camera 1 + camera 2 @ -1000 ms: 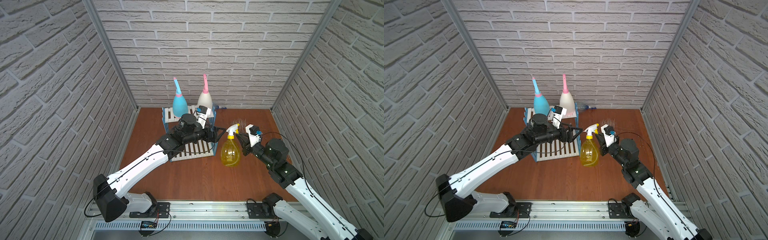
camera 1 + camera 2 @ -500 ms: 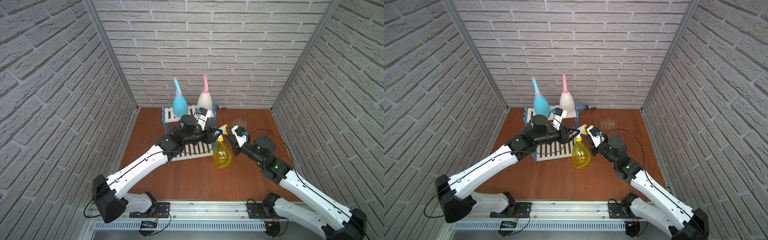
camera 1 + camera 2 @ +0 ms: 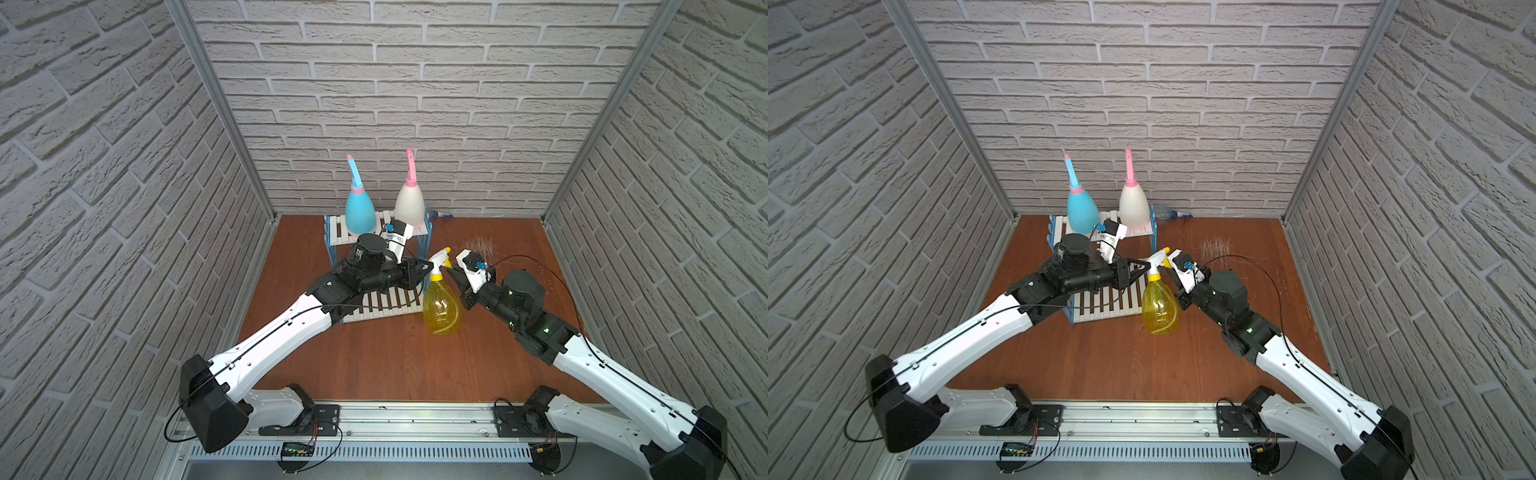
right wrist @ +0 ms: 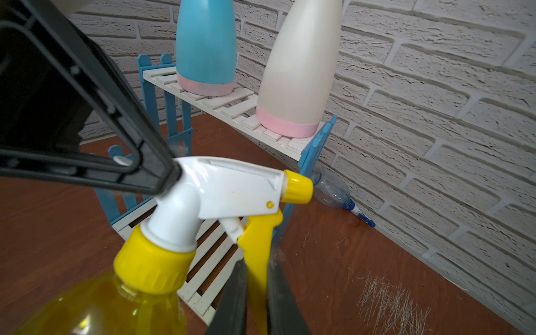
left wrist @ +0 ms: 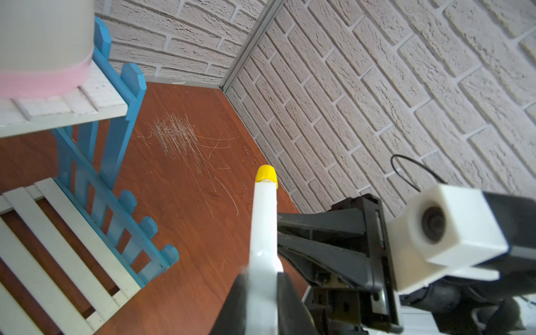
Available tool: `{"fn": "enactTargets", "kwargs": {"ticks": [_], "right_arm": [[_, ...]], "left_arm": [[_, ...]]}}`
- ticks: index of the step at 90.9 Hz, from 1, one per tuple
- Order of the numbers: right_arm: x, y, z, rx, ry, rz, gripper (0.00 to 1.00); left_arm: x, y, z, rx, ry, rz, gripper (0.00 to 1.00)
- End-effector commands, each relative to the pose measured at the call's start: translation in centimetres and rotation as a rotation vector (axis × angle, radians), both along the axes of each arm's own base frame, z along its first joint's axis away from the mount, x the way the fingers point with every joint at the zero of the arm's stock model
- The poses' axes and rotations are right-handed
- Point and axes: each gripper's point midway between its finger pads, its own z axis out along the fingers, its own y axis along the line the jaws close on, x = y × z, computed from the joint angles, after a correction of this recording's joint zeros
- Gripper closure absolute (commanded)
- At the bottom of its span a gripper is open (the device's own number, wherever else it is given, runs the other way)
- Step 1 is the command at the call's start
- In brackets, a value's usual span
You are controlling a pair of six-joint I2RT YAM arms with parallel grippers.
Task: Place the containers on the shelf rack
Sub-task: 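Pick up a container from the center of the board.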
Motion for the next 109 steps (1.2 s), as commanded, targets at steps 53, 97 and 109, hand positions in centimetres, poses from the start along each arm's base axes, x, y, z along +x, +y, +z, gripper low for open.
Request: {"fn": "enactTargets", "kwargs": {"ticks": [53, 97, 109], "right_arm": [[0.0, -0.2, 1.8, 0.043, 0.02, -0.031, 0.32], [-3.1, -3.7, 4.4, 0.118, 0.019, -0.072, 0.05], [-3.2, -4.0, 5.1, 0.162, 0.011, -0.084, 0.04]], "left_arm": [[0.1, 0.4, 0.9, -0.045, -0.018, 0.01, 1.0], [-1.4, 4.9, 1.1, 0.101, -0.183, 0.097, 1.0], [-2.5, 8.0, 1.1, 0.196, -0.267, 0.16, 1.0]]}}
